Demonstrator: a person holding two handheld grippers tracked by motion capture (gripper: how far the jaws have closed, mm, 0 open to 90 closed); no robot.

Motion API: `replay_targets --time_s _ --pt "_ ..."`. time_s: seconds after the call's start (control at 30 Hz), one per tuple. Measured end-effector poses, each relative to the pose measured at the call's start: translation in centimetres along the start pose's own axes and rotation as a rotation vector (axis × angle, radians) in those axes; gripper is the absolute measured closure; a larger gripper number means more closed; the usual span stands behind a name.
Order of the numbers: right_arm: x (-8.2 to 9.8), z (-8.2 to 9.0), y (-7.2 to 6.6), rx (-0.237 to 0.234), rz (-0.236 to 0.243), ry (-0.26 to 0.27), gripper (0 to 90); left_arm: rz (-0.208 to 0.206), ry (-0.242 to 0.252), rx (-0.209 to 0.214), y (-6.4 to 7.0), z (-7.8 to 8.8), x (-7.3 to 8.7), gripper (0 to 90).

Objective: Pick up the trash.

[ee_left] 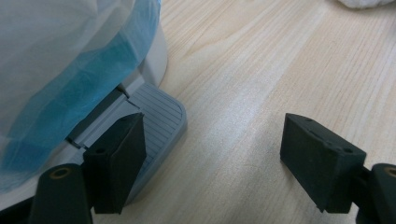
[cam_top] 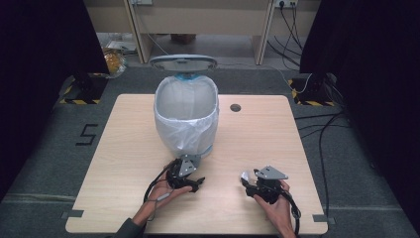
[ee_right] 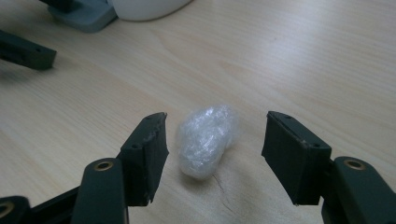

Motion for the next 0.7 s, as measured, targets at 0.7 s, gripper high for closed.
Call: replay_targets --time_s 0.7 --pt "0.0 -1.4 0.5 -0.002 -0.008 -0.035 57.6 -0.001 0.0 0.0 0.0 0.0 0.0 21.8"
Point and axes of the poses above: each handheld gripper's, and its own axes: z roughly backward along the jaws, x roughly out of its underside, y roughly to its right, the point moved 9 cm from there along -z, roughly forward along the jaws, and after that the axes turned 8 degrees about y, right-handed, at the moved point
